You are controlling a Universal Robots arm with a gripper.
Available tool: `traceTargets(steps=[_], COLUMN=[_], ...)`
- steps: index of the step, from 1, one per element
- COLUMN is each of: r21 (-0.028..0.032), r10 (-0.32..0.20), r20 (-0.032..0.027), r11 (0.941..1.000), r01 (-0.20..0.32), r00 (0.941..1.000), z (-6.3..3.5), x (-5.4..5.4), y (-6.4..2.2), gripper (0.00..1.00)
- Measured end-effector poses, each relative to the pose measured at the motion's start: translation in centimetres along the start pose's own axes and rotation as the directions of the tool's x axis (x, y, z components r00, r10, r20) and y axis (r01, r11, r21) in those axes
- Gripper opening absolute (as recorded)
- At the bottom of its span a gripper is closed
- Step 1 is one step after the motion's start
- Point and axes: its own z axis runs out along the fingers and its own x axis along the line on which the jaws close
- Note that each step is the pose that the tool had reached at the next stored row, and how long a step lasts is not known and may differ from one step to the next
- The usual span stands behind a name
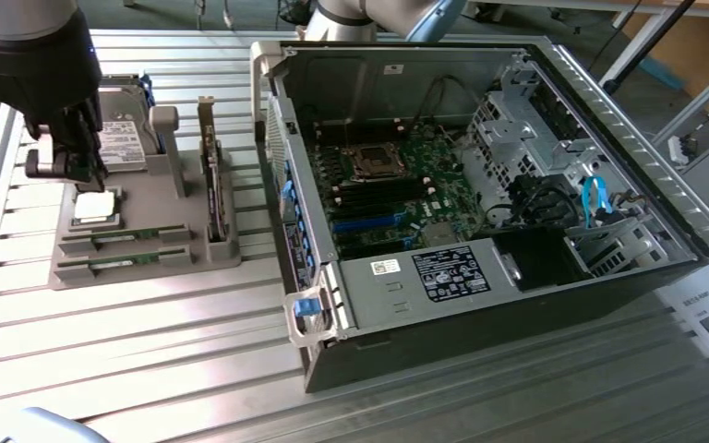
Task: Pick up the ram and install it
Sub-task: 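Pick up the ram and move it above insertion slot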
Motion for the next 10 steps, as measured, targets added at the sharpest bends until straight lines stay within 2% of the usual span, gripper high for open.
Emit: traceTargets(steps=[10], r21=[0.0001], r10=[0.0], r20=[0.0001], r11=[1.0], r01=[0.0], r00=[1.0], z=[1.85], x=[0.0], y=[-0.07], gripper=[0.24])
